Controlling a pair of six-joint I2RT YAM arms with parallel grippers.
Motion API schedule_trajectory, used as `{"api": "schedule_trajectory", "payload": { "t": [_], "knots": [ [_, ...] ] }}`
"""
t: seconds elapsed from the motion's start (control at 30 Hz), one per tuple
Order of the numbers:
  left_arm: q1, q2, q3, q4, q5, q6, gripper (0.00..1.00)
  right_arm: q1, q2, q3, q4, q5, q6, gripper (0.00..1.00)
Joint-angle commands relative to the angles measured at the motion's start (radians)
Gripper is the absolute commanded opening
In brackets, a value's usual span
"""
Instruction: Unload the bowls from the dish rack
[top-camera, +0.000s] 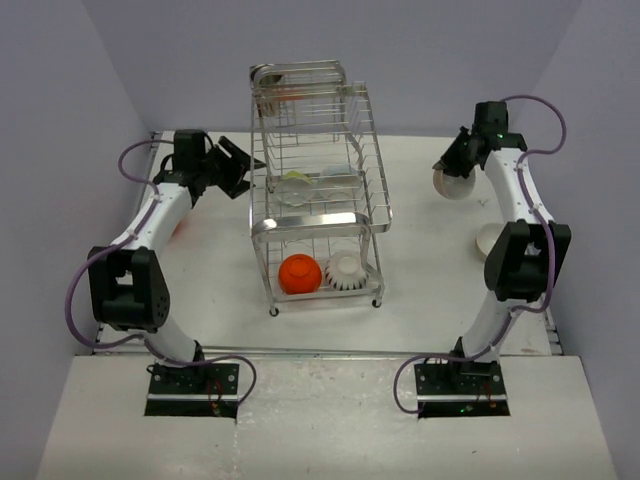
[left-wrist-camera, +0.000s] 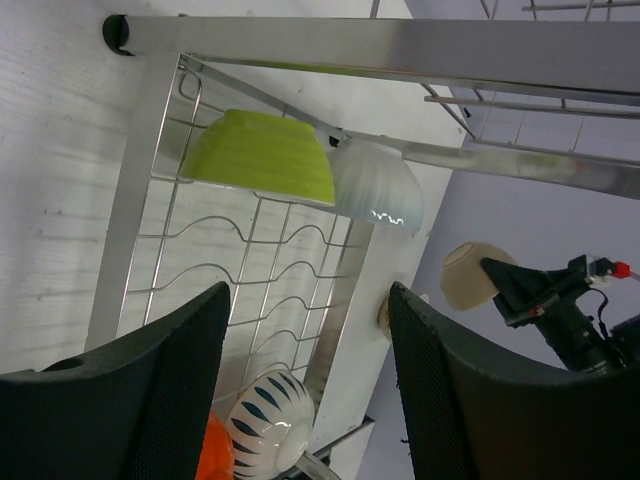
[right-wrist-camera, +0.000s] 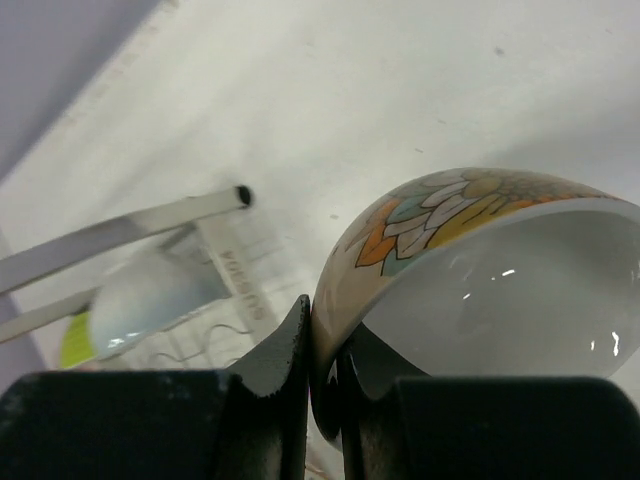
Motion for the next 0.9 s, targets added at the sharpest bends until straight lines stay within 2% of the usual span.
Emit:
{"api": "schedule_trajectory", "payload": {
  "t": [0.0,0.47,0.67,0.87],
  "knots": [
    [-0.009,0.020,0.070,0.009,-0.007,-0.016,0.65,-0.023,0.058,0.095,-0.200,0.111,-0.137,0.00],
    [-0.020,0.069,0.133,-0.041,0.005,0.019,0.64,-0.037,0.309,0.379,-0.429,0.398,-0.282,0.00],
    [-0.030,0.090,0.152,-0.041,0.006,0.016,0.64,-0.043,0.370,0.394,-0.463,0.480,-0.318,0.00],
    [-0.033,0.092,0.156,-0.045,0.003,0.013,0.65,-0.055,0.408,0.396,-0.461,0.487,-0.325,0.00]
  ]
}}
